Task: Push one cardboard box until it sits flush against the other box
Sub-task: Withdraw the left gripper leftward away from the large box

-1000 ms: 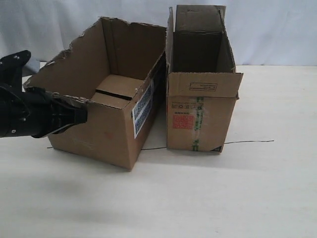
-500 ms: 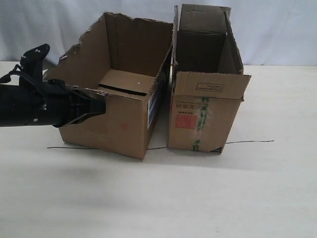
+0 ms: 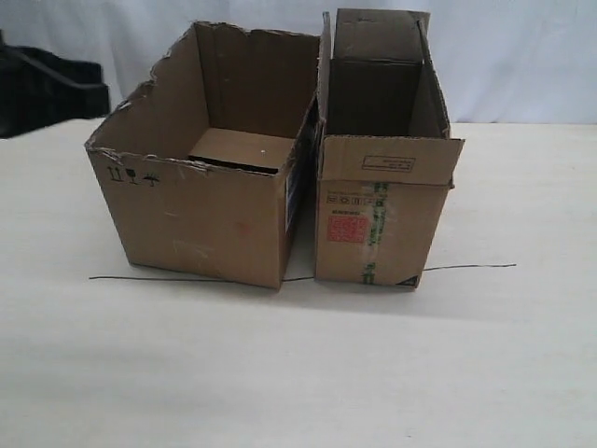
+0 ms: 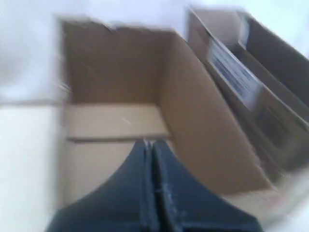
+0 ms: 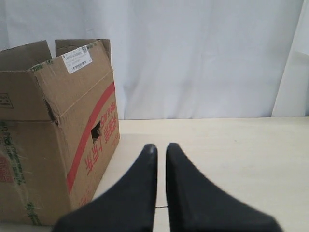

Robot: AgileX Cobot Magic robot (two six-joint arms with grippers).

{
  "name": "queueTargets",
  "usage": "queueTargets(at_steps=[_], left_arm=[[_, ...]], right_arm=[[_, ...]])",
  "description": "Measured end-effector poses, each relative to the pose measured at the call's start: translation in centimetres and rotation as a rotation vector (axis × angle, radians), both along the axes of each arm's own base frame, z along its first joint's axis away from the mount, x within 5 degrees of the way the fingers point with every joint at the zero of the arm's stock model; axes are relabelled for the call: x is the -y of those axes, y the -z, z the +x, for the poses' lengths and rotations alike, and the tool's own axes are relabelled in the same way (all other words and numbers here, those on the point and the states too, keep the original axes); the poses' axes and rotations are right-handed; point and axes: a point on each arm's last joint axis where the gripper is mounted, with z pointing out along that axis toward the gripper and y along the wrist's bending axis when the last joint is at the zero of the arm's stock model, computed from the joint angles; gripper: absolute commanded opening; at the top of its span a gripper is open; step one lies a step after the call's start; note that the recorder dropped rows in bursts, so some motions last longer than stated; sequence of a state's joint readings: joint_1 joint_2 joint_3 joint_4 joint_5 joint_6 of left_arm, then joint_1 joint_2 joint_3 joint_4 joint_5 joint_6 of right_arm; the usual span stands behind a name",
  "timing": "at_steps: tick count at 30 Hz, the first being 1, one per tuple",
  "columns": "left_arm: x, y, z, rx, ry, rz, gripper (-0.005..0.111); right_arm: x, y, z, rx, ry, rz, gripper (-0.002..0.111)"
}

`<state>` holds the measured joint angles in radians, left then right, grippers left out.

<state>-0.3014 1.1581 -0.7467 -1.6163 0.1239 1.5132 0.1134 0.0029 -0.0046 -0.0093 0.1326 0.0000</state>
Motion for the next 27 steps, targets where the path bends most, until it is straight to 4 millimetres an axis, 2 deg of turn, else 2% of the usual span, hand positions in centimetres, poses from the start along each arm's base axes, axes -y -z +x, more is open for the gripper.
queueTargets(at_steps=[2, 5, 9, 12, 17, 21, 27], left_arm=[[-2.2, -1.0, -0.6, 0.063, -0.158, 0.064, 0.000], [-5.2, 0.2, 0.3, 0.032, -0.307, 0.136, 0.000], [-8.3, 2.2, 2.0, -0.058, -0.366, 0.119, 0.000], [-10.1, 4.4, 3.2, -0.148, -0.314, 0.030, 0.000], [-11.2, 8.1, 4.5, -0.283, -0.144, -0.159, 0.000], [-11.2, 11.2, 5.4, -0.380, -0.064, -0.267, 0.000], [-10.4, 13.3, 6.2, -0.405, 0.035, -0.383, 0.000]], right_arm=[[0.0, 0.0, 0.0, 0.000, 0.000, 0.000, 0.005], [0.0, 0.0, 0.0, 0.000, 0.000, 0.000, 0.005], [0.0, 0.0, 0.0, 0.000, 0.000, 0.000, 0.005], [0.0, 0.0, 0.0, 0.000, 0.000, 0.000, 0.005], [0.0, 0.0, 0.0, 0.000, 0.000, 0.000, 0.005], [0.0, 0.0, 0.0, 0.000, 0.000, 0.000, 0.005], [0.0, 0.0, 0.0, 0.000, 0.000, 0.000, 0.005]])
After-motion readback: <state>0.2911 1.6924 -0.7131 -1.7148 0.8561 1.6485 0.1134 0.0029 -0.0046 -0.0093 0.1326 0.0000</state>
